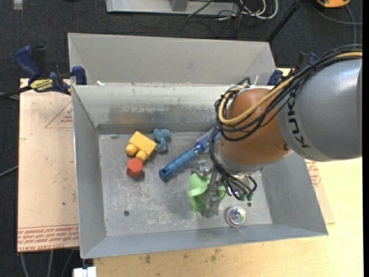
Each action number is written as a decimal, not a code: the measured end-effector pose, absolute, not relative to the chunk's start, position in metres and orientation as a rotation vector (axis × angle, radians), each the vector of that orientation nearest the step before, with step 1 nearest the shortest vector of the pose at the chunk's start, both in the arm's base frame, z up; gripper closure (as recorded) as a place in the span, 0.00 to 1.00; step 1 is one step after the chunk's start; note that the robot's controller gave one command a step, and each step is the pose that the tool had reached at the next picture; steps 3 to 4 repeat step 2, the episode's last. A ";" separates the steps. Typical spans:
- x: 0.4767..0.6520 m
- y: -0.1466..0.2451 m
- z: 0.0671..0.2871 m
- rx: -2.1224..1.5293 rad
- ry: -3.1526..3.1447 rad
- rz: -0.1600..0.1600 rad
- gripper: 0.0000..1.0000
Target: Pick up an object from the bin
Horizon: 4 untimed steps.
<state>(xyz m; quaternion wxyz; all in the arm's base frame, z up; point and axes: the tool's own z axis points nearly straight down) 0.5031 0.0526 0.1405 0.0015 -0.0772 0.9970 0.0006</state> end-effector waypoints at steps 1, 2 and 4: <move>0.504 0.053 0.145 -0.240 3.131 0.002 1.00; 0.504 0.053 0.156 -0.237 3.130 0.002 1.00; 0.504 0.053 0.156 -0.237 3.130 0.002 1.00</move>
Offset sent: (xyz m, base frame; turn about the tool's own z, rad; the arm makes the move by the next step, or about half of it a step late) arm -0.0001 0.0001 0.0049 0.0000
